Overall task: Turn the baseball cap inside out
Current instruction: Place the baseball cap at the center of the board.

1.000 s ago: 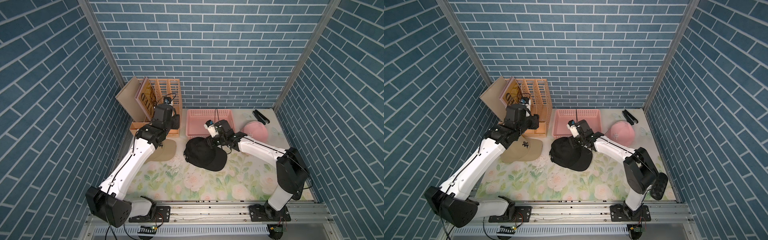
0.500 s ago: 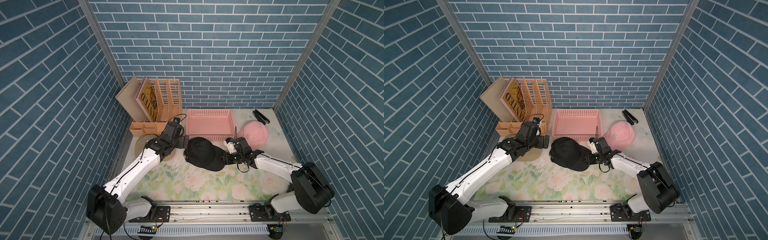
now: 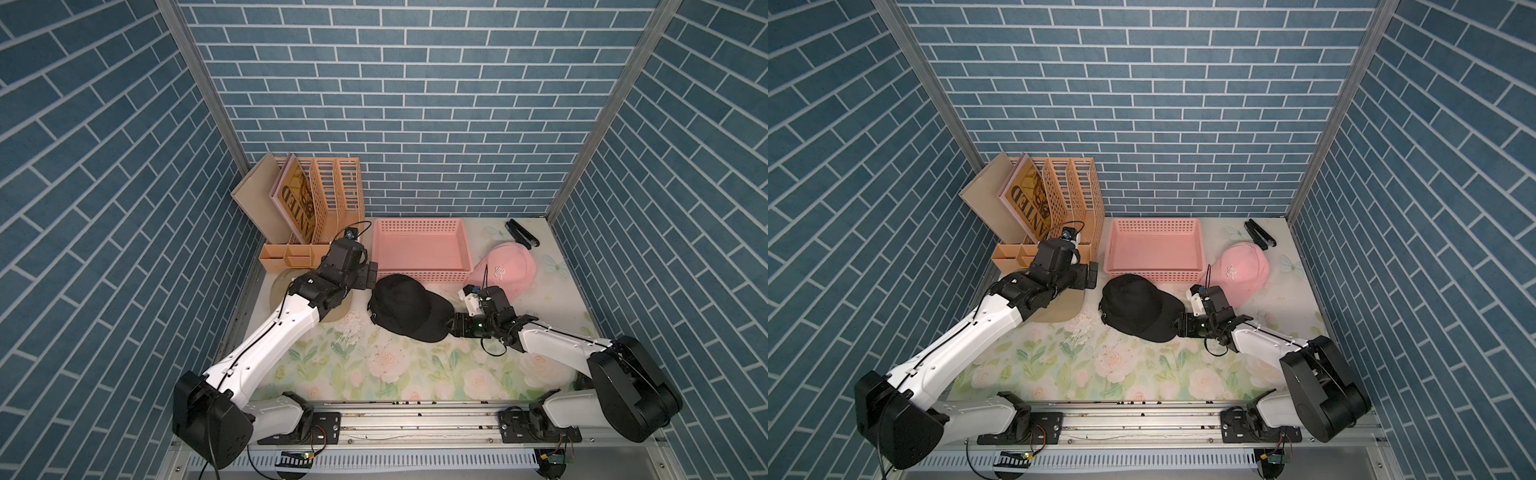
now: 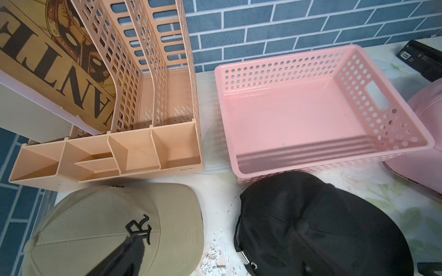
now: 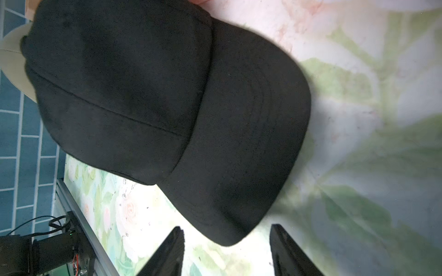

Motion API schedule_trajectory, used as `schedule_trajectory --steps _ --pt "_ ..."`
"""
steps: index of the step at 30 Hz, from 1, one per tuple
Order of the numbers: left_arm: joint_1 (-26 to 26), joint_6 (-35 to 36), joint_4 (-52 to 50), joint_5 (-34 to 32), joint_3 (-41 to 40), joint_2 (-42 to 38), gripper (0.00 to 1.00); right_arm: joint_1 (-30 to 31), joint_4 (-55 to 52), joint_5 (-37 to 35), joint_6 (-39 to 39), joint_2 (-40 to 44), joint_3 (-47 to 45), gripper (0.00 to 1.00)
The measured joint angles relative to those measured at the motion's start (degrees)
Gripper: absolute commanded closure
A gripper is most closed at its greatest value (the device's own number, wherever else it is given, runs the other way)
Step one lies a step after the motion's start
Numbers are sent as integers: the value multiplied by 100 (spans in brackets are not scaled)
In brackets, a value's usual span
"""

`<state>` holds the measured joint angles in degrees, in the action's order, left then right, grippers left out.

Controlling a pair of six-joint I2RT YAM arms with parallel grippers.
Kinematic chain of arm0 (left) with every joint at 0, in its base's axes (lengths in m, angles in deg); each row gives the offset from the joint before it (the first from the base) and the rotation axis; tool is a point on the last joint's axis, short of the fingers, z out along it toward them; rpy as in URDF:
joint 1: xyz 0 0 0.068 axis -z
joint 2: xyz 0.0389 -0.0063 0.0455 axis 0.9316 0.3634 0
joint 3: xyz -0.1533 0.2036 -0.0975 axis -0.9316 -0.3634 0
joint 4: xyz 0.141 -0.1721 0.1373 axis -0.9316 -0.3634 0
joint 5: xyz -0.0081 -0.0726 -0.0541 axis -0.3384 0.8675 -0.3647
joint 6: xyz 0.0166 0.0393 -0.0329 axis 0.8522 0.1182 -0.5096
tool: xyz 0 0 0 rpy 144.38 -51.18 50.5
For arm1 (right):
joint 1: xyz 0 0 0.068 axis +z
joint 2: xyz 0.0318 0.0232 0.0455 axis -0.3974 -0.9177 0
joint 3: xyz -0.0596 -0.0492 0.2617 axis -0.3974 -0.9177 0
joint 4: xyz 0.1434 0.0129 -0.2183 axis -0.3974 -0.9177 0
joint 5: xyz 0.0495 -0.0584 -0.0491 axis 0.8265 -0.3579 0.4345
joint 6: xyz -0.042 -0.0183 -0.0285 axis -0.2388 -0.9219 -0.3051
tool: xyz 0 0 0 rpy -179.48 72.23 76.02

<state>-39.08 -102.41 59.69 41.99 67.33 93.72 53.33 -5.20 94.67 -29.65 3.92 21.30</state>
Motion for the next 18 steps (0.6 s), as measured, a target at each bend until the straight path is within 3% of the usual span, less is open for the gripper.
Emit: schedule_trajectory --steps 2,9,18 --pt "4 13 15 -17 31 7 0 -72 275 107 98 -22 -144 45" --pt "7 59 15 -76 107 125 1 -339 1526 601 616 -286 -579 81" --pt "4 114 -35 -210 166 131 0 -1073 2120 898 809 -330 -614 90"
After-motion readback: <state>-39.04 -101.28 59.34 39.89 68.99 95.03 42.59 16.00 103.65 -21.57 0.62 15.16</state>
